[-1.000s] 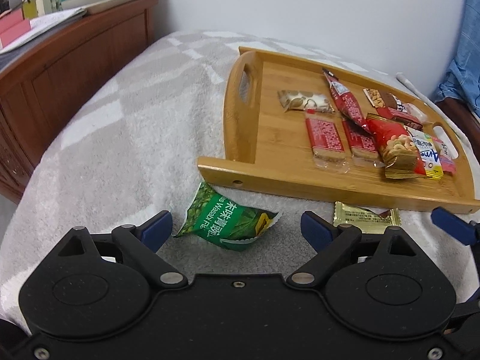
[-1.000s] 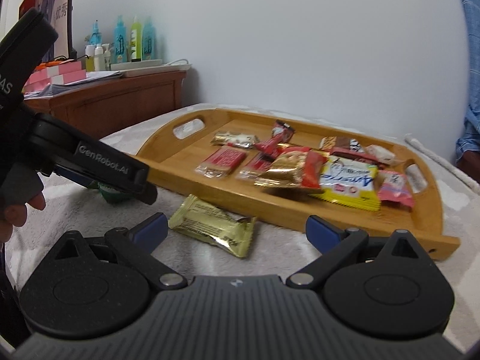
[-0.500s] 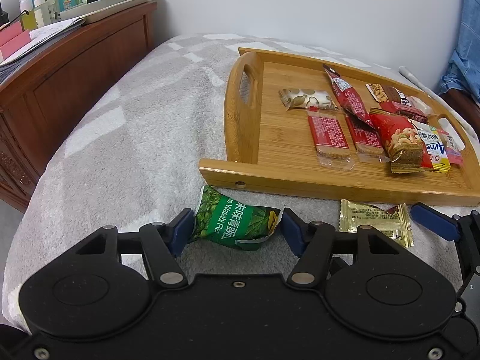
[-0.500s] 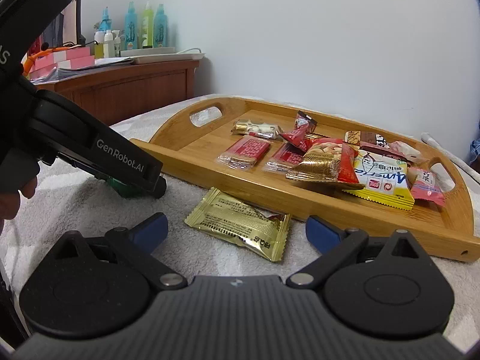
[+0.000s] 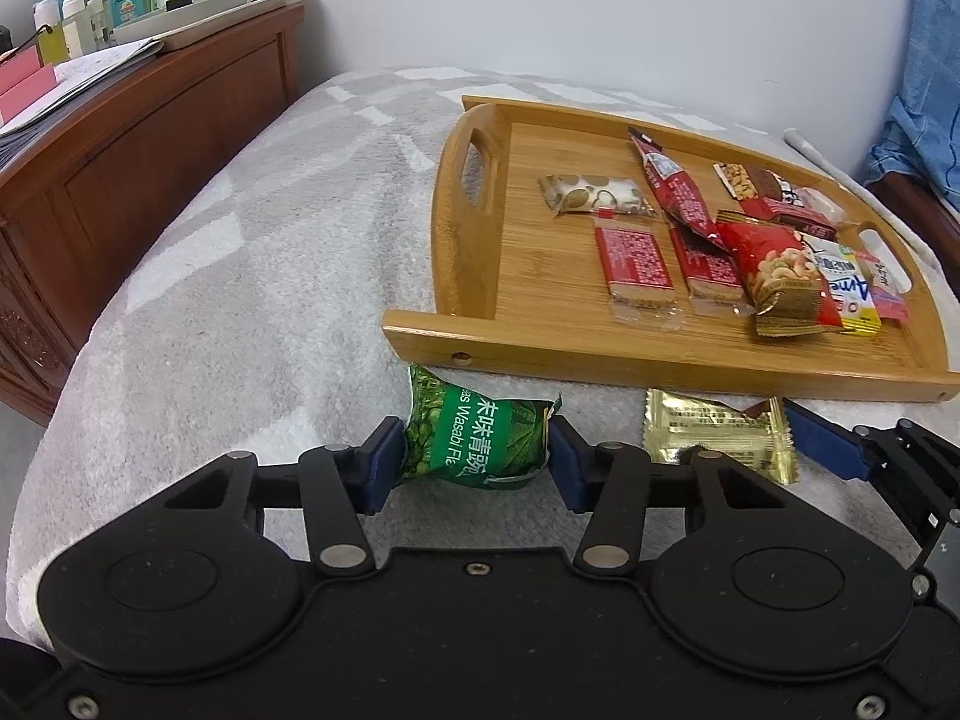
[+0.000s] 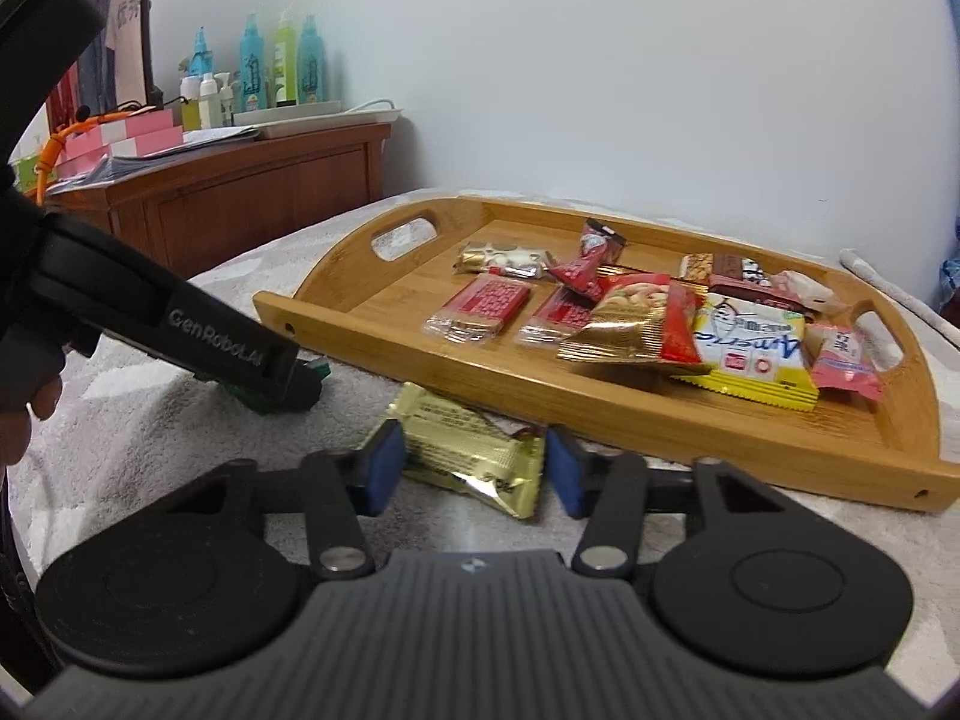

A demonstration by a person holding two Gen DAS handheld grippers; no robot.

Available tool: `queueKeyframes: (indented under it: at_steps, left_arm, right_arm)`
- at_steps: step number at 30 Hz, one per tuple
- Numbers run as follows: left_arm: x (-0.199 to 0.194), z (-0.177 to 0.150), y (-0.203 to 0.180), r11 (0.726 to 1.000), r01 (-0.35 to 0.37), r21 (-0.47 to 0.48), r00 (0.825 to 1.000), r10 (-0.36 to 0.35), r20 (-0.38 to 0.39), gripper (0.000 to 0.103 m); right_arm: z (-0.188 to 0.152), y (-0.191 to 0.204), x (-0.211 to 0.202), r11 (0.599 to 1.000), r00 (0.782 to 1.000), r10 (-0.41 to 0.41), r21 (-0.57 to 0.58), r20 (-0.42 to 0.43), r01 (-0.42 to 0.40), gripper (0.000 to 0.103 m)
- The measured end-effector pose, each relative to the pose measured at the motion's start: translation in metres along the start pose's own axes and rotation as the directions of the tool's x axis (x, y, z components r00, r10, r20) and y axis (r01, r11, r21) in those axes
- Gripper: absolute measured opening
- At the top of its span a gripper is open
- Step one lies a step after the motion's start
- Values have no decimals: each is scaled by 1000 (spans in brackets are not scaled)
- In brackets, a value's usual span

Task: Organize snacks
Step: 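Grasp the green wasabi pea pack with the left tool while the right tool grasps the gold bar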

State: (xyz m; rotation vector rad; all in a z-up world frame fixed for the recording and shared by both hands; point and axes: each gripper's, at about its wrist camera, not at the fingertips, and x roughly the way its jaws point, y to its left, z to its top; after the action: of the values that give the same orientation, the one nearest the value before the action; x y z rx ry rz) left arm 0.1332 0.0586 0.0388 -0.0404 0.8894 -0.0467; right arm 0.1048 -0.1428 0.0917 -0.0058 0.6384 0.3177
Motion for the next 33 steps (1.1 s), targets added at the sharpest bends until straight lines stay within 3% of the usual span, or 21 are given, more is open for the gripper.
queueKeyframes:
  at_steps: [4,6,10,13,15,18,20,24,25,27,31,33]
  left_arm:
    - [-7,-2,-5,1000,9,13,1000,-10,11,48]
    - [-11,-3,-8,1000,12,22,1000,-12,17,48]
    - [-17,-4,-11,999,22,28,1000,-22,21,48]
    - [-21,-5,-12,999,21,33,999,-22,24,48]
    - [-23,-5,-13,999,18,34,999,-19,27,48]
    - [-25,-4,-11,999,13,30,999,-14,31,48]
    - [-25,-3,-9,1000,6,24,999,-6,32,48]
    - [-26,-1,-6,1000,-7,19,999,7,34,48]
    - [-26,0,-5,1000,-8,16,999,7,34,48]
    - [-25,0,-5,1000,-7,13,999,7,34,48]
    - [-23,-1,-7,1000,-3,12,1000,2,29,48]
    - [-22,-2,-9,1000,1,14,1000,-1,26,48]
  right_arm:
    - [1,-8,-7,1000,1000,-5,31,-1,5,41]
    - [1,-9,-11,999,1000,-21,29,2,21,33]
    - [1,-12,-17,998,999,-50,23,-4,50,32]
    - [0,-13,-19,999,999,-46,16,0,46,51]
    - [0,-13,-20,1000,999,-26,6,20,26,72]
    - [1,-8,-20,1000,998,16,-18,58,-15,86]
    - [2,-1,-18,998,997,7,-62,77,-2,91]
    - [2,9,-6,992,999,4,-122,51,3,91]
    - [2,10,-3,992,999,11,-126,36,-7,89]
    - [1,12,3,990,1000,12,-140,5,-11,70]
    - [-2,15,4,989,1000,14,-149,-4,-14,56]
    - [-2,16,2,988,1000,11,-157,-1,-11,38]
